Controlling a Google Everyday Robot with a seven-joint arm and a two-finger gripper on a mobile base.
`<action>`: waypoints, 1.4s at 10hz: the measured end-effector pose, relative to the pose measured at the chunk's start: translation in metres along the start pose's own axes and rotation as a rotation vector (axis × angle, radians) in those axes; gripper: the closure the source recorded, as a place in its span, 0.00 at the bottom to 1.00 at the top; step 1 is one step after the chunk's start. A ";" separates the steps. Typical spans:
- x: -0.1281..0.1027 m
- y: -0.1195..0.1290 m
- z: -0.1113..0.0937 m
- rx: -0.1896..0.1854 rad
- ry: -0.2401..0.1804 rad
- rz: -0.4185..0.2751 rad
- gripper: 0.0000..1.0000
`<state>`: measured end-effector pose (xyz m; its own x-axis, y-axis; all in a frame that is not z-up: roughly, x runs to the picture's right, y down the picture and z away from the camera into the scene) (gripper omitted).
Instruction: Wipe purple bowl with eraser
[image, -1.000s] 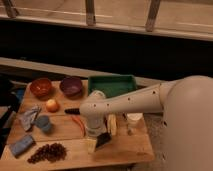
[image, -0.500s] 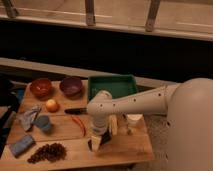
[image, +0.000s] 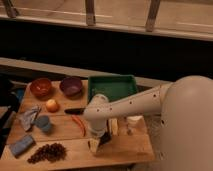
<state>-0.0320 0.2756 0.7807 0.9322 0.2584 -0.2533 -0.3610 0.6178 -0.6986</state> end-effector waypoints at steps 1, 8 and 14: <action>0.000 0.001 0.002 0.001 0.005 0.003 0.20; 0.000 0.001 0.006 0.007 0.014 0.023 0.81; -0.007 -0.004 -0.011 -0.016 -0.016 0.026 1.00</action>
<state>-0.0371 0.2628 0.7784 0.9219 0.2865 -0.2609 -0.3849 0.5985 -0.7026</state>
